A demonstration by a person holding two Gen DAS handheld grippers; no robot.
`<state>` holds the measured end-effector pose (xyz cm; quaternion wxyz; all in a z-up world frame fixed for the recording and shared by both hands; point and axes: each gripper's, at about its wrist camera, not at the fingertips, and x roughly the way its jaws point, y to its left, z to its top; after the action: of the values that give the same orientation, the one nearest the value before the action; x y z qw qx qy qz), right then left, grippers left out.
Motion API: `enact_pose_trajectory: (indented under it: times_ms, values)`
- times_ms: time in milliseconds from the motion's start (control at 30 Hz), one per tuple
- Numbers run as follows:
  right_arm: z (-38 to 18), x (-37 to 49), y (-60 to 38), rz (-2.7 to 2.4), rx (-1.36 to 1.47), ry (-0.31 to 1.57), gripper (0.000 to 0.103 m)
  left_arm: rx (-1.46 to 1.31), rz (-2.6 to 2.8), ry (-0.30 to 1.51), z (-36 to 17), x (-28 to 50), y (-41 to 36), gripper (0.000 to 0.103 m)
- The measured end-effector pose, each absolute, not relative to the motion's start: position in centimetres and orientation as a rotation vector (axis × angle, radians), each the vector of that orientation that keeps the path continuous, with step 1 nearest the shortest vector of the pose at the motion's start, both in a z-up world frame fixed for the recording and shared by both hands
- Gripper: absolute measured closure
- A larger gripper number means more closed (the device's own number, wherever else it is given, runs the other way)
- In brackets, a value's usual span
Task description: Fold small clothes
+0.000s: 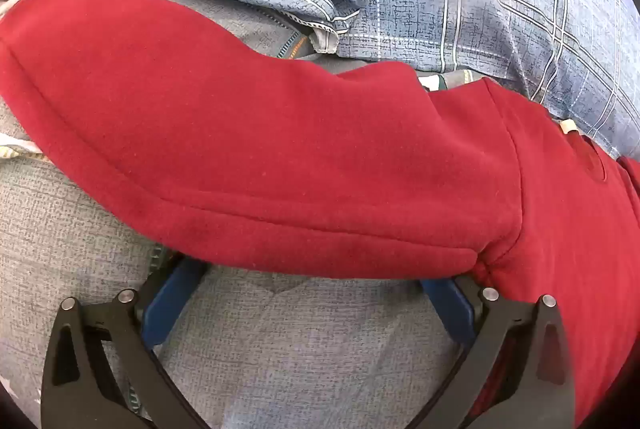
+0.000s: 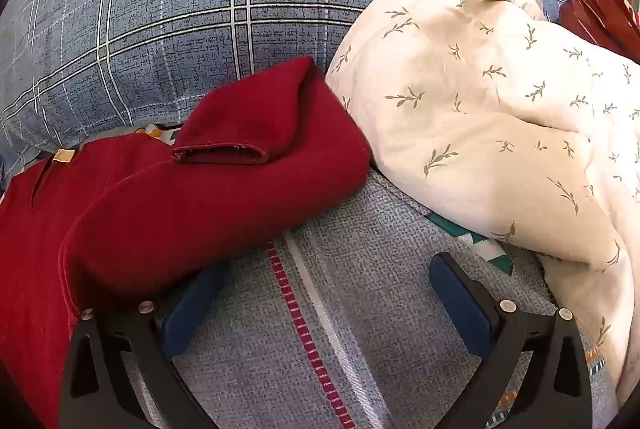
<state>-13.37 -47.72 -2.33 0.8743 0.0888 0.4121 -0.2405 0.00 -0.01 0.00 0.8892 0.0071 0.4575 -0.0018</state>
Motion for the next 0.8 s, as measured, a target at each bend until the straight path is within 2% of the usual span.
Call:
enact_pose_trajectory:
  times_ms: [400, 633, 800]
  values:
    - [-2.3, -13.4, -47.7, -0.502, 0.185, 0.859, 0.001, 0.004, -0.002, 0.959, 0.0, 0.0, 0.0, 0.0]
    - [-2.3, -13.3, -47.7, -0.503, 0.188, 0.862, 0.001, -0.038, -0.021, 1.037, 0.3, -0.7, 0.3, 0.0]
    - [-1.9, -13.9, -46.9, -0.452, 0.204, 0.945, 0.0, 0.039, -0.041, 0.996, 2.0, -3.4, -0.3, 0.0]
